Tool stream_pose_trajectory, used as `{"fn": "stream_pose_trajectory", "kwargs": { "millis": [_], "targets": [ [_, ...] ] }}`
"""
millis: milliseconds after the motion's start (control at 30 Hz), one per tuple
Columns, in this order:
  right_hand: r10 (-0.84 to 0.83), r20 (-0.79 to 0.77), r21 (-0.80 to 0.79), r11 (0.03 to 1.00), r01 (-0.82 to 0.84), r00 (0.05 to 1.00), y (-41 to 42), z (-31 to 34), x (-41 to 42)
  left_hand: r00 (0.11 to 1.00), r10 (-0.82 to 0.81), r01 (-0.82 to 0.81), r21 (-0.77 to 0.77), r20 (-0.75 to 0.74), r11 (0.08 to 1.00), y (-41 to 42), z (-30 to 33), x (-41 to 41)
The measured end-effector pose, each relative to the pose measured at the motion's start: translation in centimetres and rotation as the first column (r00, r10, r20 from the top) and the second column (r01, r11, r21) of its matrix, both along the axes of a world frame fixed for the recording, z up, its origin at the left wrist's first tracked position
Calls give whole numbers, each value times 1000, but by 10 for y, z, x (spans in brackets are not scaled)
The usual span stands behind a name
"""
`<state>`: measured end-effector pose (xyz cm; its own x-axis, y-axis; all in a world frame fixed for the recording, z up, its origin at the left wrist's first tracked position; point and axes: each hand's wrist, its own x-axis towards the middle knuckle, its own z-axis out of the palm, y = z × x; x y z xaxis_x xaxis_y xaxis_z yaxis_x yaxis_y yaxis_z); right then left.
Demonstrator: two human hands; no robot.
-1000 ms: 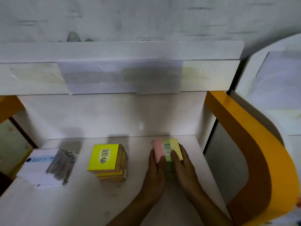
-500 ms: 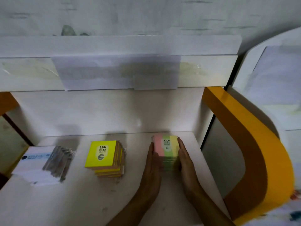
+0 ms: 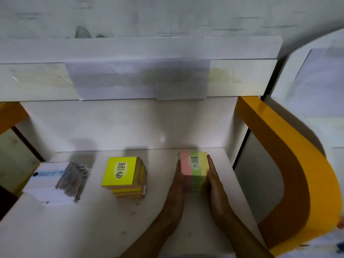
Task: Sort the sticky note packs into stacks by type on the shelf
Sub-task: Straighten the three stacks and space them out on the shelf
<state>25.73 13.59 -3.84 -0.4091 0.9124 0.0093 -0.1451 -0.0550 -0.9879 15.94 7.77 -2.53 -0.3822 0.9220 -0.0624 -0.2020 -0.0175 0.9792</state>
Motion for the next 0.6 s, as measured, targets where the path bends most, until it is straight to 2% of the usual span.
{"fn": "stream_pose_trajectory", "kwargs": {
  "millis": [233, 400, 467, 600],
  "targets": [
    [-55, 46, 4, 999, 54, 997, 3, 8, 9, 985, 15, -22, -41, -173, 999, -15, 2, -10],
    [2, 101, 2, 1000, -2, 995, -5, 10, 9, 980, -103, 99, -32, -168, 995, -22, 11, -7],
    [-29, 112, 10, 1000, 28, 993, -9, 16, 10, 978, -98, 95, -26, -185, 995, -25, 13, -6],
    [-174, 152, 194, 970, 143, 973, -14, 40, 21, 964, 22, -34, -41, -264, 999, -37, 22, -11]
  ]
}}
